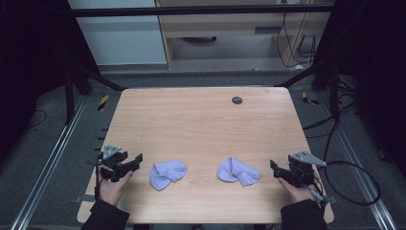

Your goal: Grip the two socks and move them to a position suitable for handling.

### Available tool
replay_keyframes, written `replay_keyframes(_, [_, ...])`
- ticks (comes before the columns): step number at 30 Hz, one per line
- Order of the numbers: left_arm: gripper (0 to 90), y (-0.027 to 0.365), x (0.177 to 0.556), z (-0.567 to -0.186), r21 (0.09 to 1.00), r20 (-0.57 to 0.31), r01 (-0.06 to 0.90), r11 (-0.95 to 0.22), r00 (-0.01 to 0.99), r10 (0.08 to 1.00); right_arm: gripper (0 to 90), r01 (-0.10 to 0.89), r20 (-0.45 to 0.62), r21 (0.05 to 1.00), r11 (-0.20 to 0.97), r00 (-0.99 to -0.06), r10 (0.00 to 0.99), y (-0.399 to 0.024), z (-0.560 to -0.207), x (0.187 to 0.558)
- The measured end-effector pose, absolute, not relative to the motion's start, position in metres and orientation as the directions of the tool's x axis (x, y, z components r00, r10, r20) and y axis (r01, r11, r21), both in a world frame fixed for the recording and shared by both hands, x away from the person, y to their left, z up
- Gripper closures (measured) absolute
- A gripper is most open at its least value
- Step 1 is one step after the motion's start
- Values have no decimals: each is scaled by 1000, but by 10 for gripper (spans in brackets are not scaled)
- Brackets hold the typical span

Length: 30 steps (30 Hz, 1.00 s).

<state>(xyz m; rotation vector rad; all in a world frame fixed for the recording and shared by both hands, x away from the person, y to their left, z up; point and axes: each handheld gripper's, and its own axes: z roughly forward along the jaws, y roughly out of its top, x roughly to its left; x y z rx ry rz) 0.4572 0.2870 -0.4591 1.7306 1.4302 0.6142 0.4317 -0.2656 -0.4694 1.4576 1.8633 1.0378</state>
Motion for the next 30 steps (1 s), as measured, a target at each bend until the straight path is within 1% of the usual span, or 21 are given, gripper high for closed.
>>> replay_keyframes(4, [355, 281, 455, -457, 816, -120, 575, -54, 261, 958, 286, 539, 40, 834, 122, -279, 960, -263, -468, 430])
replay_keyframes(7, [366, 271, 451, -456, 821, -117, 567, -74, 294, 949, 313, 546, 48, 826, 141, -316, 947, -257, -466, 428])
replay_keyframes(13, [379, 255, 446, -453, 826, -113, 555, -100, 337, 934, 348, 537, 42, 828, 165, -351, 935, -245, -460, 426])
replay_keyframes(22, [405, 233, 444, -452, 821, -118, 556, -130, 388, 914, 366, 533, 58, 826, 185, -406, 912, -231, -454, 426])
replay_keyframes(27, [412, 216, 445, -449, 821, -113, 551, -152, 418, 901, 371, 531, 44, 819, 219, -438, 898, -222, -451, 426])
replay_keyframes(28, [413, 209, 445, -446, 825, -106, 540, -166, 437, 893, 397, 521, 34, 820, 236, -456, 889, -218, -448, 425])
replay_keyframes(30, [415, 202, 446, -444, 828, -99, 532, -178, 451, 887, 413, 514, 27, 821, 250, -472, 881, -215, -446, 424])
